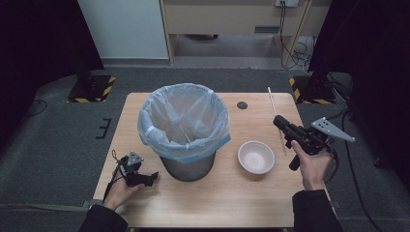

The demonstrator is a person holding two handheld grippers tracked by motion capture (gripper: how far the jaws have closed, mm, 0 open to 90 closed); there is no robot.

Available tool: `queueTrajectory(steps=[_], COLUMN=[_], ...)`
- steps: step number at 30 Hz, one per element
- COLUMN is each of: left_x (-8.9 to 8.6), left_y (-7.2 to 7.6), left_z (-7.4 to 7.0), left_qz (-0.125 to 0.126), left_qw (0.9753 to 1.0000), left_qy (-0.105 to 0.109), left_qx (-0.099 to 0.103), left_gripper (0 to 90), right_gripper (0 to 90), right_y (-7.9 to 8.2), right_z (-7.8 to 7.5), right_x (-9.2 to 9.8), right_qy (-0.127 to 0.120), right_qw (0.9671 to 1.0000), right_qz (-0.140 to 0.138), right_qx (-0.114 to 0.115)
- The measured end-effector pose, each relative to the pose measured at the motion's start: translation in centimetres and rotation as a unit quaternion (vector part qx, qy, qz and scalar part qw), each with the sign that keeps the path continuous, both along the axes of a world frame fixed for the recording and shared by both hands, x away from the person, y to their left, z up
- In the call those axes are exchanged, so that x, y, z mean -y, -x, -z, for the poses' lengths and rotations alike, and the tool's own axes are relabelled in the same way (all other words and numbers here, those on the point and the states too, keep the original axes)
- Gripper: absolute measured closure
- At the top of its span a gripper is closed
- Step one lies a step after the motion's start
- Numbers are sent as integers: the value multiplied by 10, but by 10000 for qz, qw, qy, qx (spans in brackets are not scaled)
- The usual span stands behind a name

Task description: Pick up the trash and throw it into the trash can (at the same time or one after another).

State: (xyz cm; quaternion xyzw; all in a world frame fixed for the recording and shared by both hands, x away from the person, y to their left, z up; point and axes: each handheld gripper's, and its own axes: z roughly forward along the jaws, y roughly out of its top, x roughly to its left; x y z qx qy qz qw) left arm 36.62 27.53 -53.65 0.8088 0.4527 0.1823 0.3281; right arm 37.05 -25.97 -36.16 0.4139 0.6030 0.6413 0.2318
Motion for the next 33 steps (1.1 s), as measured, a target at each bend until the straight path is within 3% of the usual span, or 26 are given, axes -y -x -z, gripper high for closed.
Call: queueTrajectory(steps=[8, 16, 33], left_x=[0, 0, 0], left_y=[0, 0, 0], left_z=[0, 0, 0], left_qz=[0, 0, 0], left_qw=[10000, 10000, 10000], left_qy=[1, 0, 1], left_qx=[0, 0, 0], left_gripper=[0, 0, 0], right_gripper=[857, 857, 857], right_y=[3, -1, -8], right_z=[-20, -29, -76], right_x=[-6, -17, -53], right_qy=[-200, -261, -246], right_qw=[9992, 9983, 9947], right_qz=[-79, -163, -443], right_qx=[327, 491, 897])
